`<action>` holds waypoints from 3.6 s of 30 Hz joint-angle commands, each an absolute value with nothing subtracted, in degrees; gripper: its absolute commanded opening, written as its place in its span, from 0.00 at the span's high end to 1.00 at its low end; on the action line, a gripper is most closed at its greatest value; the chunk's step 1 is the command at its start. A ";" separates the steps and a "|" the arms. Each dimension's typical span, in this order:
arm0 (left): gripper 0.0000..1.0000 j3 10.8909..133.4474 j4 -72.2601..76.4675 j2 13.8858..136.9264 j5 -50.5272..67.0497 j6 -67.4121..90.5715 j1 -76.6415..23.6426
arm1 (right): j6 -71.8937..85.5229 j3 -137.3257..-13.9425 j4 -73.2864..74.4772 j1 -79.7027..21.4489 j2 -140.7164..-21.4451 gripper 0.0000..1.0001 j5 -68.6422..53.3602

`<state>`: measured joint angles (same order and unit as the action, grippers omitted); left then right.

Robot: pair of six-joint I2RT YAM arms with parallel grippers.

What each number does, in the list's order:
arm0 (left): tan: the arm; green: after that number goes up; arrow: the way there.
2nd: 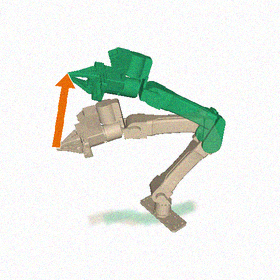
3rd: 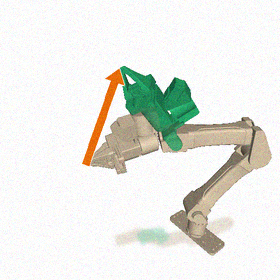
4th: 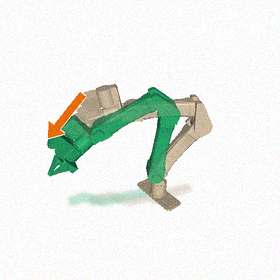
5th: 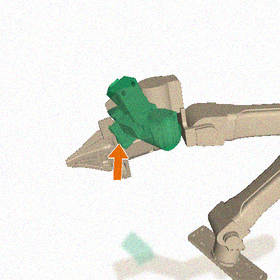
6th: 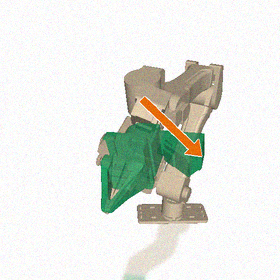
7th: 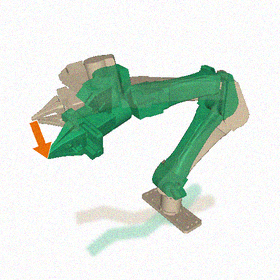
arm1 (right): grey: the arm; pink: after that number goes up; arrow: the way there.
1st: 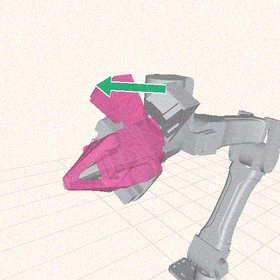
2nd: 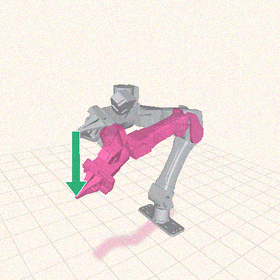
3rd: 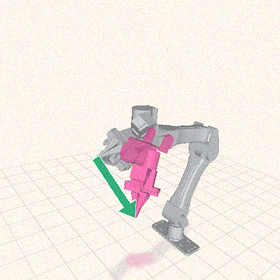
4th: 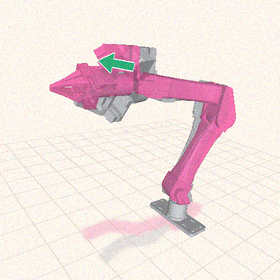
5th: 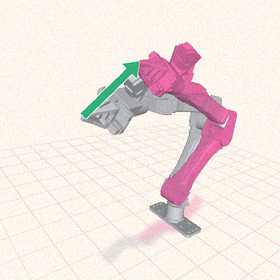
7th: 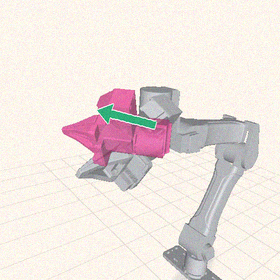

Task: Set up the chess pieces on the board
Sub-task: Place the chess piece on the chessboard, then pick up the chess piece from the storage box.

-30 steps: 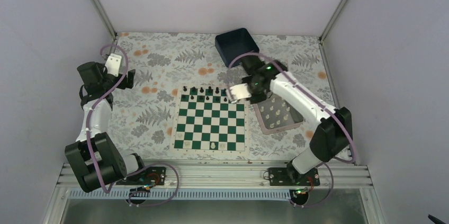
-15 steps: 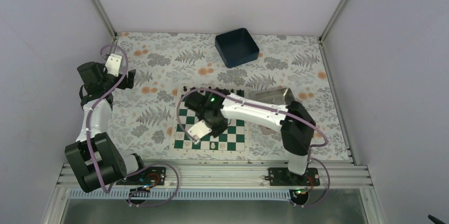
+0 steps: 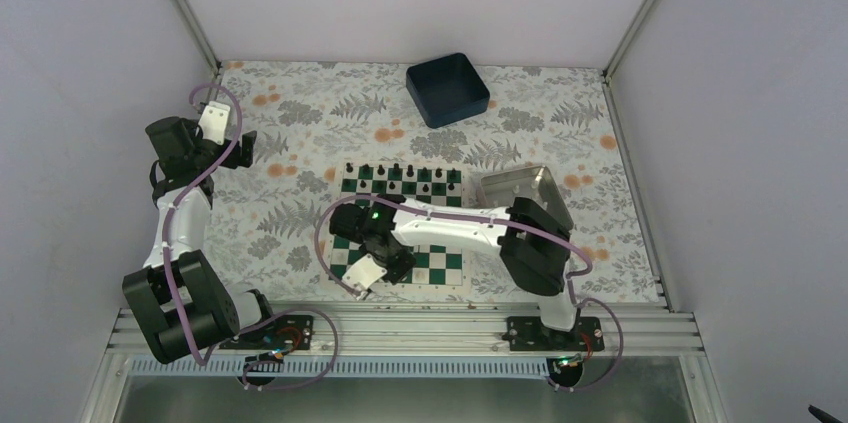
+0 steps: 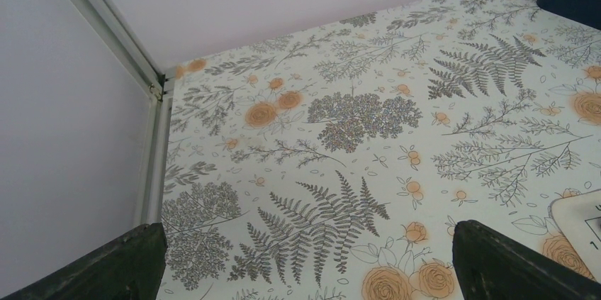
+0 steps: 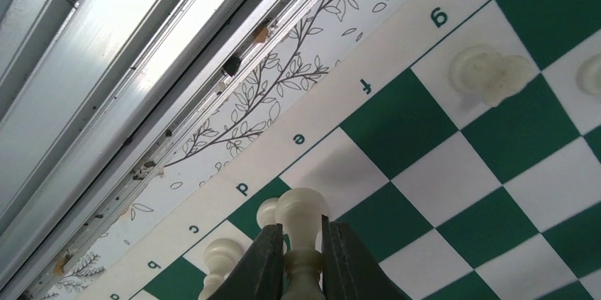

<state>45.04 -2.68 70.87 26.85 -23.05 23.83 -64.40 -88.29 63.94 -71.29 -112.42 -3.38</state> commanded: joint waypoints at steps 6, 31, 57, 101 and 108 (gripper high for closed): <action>0.00 44.69 -2.45 69.31 28.11 -22.59 23.91 | -63.79 -90.40 62.23 -72.03 -115.71 0.87 -4.13; 0.00 44.56 -2.13 70.00 28.39 -22.76 23.91 | -63.71 -88.07 59.34 -69.70 -117.24 0.87 -3.78; 0.00 44.47 -2.19 70.39 28.77 -22.93 23.91 | -62.62 -86.88 58.26 -69.52 -117.38 0.80 -3.93; 0.00 44.57 -2.35 69.29 27.99 -22.50 23.99 | -67.60 -72.94 50.43 1.67 -99.65 0.66 -7.63; 0.00 44.37 -2.37 69.18 27.82 -22.50 23.99 | -66.64 -73.79 49.87 1.73 -103.39 0.67 -7.40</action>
<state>44.66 -2.63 70.22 27.20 -23.03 23.86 -67.48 -73.41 51.77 1.58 -102.26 -6.46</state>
